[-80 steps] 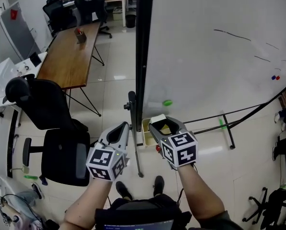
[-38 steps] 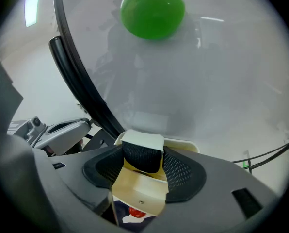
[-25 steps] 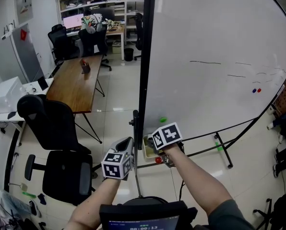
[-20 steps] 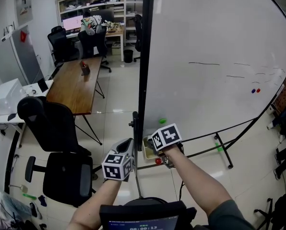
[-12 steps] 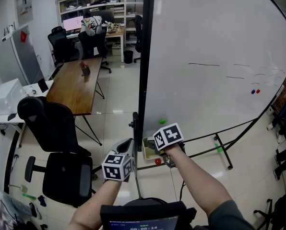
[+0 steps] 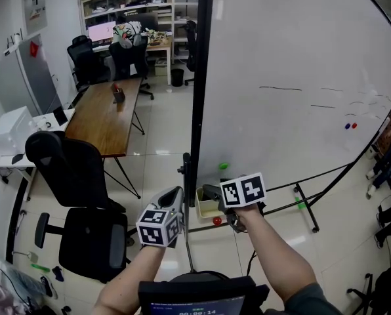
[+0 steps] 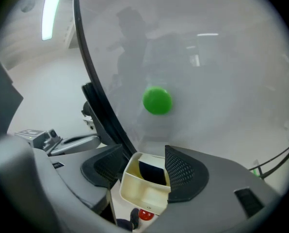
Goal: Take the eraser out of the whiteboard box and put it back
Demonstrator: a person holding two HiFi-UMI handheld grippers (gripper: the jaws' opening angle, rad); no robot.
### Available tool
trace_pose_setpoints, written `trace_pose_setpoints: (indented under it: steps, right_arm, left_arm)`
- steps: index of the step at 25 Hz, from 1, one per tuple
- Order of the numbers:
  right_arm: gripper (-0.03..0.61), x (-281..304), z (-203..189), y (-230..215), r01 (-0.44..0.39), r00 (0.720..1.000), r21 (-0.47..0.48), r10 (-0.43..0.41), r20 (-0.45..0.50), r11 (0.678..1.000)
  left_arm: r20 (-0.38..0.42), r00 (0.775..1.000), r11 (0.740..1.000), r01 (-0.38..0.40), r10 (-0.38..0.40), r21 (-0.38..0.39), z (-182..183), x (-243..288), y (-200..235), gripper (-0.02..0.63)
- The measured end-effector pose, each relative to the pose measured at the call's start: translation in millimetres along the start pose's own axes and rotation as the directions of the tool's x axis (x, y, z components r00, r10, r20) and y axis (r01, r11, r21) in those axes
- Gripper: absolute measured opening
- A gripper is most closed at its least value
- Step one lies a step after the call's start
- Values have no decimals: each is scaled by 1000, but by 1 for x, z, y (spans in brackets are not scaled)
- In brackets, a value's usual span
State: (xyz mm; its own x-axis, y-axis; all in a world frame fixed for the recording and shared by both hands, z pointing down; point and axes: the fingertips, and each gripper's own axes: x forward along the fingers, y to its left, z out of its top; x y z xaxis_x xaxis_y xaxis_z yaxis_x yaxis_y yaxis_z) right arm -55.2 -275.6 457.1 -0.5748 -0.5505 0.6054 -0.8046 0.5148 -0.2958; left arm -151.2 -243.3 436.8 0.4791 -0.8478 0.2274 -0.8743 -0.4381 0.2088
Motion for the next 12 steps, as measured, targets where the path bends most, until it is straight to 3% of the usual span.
trace_pose_setpoints:
  steps: [4, 7, 12]
  right_arm:
    - [288, -33, 38, 30, -80, 976, -49, 88, 201, 996]
    - [162, -62, 61, 43, -84, 933, -100, 114, 341, 991]
    - [45, -107, 80, 50, -39, 851, -132, 102, 515, 990]
  left_arm:
    - [46, 999, 1000, 11, -11, 14, 22, -8, -2, 35]
    - [94, 995, 999, 21, -24, 37, 42, -16, -7, 35]
    - [148, 988, 998, 28, -35, 50, 66, -35, -13, 35]
